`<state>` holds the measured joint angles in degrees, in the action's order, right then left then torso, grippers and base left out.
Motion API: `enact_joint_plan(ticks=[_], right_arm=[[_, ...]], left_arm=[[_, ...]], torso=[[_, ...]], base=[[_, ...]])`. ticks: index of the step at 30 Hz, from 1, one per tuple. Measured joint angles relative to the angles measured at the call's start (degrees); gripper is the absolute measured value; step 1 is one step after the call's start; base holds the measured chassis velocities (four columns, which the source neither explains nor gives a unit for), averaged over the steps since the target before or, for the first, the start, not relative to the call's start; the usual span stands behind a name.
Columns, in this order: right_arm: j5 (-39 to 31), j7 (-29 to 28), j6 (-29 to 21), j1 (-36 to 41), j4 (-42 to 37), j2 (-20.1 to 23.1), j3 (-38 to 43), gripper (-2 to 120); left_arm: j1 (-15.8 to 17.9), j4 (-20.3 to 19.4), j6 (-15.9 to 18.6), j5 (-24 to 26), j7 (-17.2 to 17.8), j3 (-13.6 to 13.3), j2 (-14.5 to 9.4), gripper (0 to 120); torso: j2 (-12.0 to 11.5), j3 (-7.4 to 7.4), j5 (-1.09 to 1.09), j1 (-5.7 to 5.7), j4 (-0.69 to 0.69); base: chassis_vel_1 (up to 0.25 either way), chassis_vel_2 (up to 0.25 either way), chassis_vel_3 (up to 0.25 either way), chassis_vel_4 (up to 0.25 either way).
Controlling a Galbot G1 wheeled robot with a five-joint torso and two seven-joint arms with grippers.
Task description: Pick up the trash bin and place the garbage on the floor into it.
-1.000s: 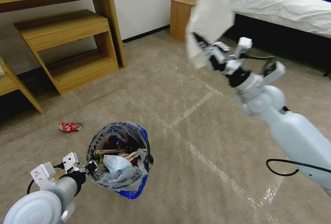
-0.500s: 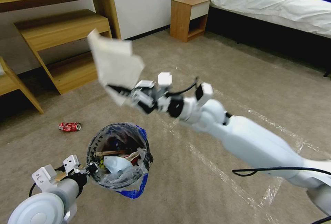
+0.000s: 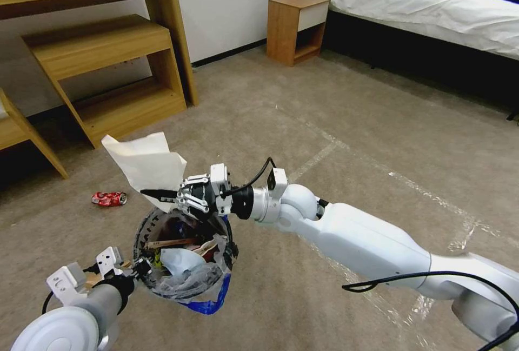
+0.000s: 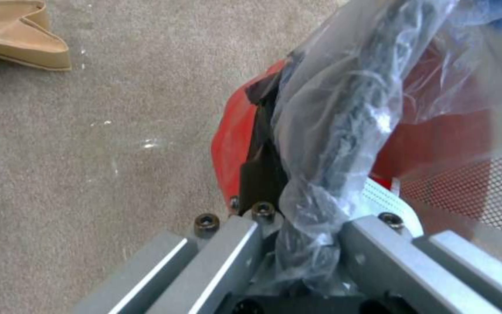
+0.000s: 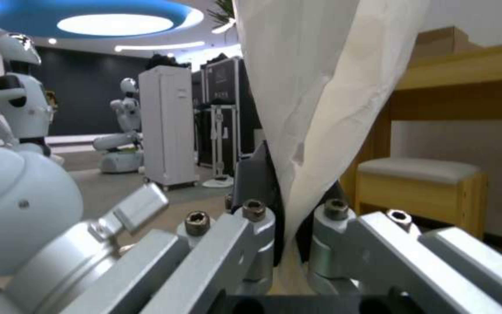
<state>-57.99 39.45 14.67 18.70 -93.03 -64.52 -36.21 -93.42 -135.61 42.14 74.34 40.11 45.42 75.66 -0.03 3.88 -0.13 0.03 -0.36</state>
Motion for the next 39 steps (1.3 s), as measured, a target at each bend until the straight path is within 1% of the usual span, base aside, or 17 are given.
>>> enact_joint_plan(ticks=[10, 23, 31, 39], right_arm=[[2.34, 2.18, 1.42, 3.31, 6.25, -2.24, 0.39, 2], [5.63, 5.08, 3.78, 6.65, 10.17, -0.05, 0.84, 2], [6.39, 5.63, 4.31, 7.69, 10.49, 1.10, 0.92, 2], [6.46, 6.17, 4.39, 6.99, 10.53, 1.00, 0.73, 2]], left_arm=[[-0.77, -0.41, 0.00, -0.22, -0.09, 0.13, 0.16, 0], [-0.87, -0.43, 0.00, -0.38, -0.20, 0.04, 0.34, 0], [-0.74, -0.40, 0.01, -0.42, -0.15, 0.01, 0.16, 0], [-0.80, -0.40, 0.00, -0.39, -0.12, 0.03, 0.07, 0]], torso=[[0.00, 0.00, 0.00, 0.00, 0.01], [0.00, 0.00, 0.01, 0.00, 0.00], [0.00, 0.00, 0.01, 0.00, 0.00], [0.00, 0.00, 0.00, 0.00, 0.01]], base=[[0.000, 0.000, 0.000, 0.000], [0.000, 0.000, 0.000, 0.000], [0.000, 0.000, 0.000, 0.000], [0.000, 0.000, 0.000, 0.000]])
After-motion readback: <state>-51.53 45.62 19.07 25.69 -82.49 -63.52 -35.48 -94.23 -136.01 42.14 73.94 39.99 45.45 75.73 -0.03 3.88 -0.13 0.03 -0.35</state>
